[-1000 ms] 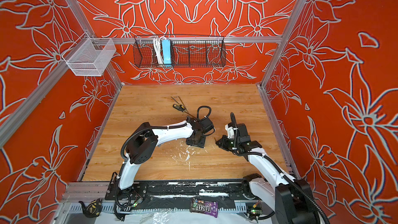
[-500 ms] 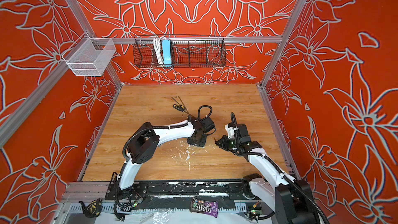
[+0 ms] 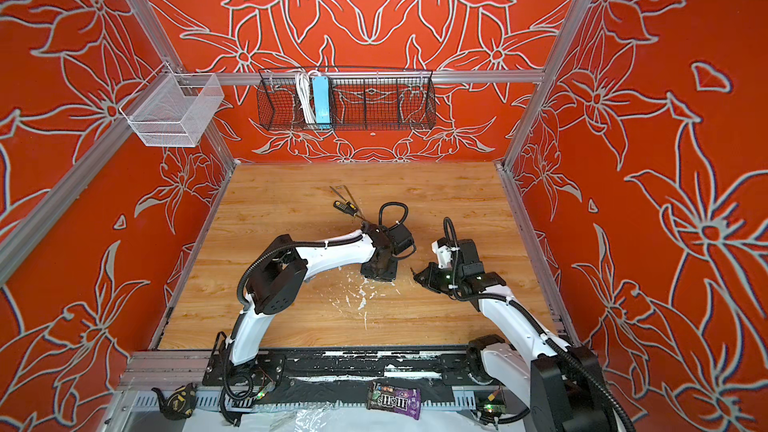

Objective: Unlock with the key

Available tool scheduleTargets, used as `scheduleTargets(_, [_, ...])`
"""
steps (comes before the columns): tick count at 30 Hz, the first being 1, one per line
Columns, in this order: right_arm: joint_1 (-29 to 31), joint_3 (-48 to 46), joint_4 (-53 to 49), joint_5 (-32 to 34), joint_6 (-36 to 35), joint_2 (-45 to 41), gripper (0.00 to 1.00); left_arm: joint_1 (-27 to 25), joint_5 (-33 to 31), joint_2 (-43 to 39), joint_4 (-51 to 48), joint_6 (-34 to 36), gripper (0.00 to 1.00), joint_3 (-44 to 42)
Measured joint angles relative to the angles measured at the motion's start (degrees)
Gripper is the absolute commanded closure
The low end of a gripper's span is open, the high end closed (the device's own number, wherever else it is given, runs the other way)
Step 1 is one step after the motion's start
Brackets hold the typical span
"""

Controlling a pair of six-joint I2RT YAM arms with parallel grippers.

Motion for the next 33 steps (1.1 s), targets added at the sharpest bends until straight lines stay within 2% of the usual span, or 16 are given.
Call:
scheduleTargets(5, [2.1,0.0,-0.7,0.5,1.3,-0.8,1.0,1.7,3.4,-7.1,5.5,-8.5,0.94,-7.2])
scheduleTargets(12, [12.9,0.0,1.4,8.3,6.8,-5.3,1.0,2.6,5.8,-19.9,18.3,-25.4,1.0,-18.2])
scheduleTargets(18, [21.6,-0.3,6.6,16.1,11.9,-5.2,1.0,2.5,7.5,-22.2,25.6,-36.7,1.0,-22.3])
scheduleTargets(24, [26.2,-0.3,10.4,21.7,14.3,-2.9,1.0,2.0,5.9,-23.5,26.7,-42.3,1.0,-23.3])
scheduleTargets(33, [27.6,-0.2,13.5,24.2,15.1,0.2,1.0,1.6,4.0,-24.5,27.1,-44.2,1.0,-23.3])
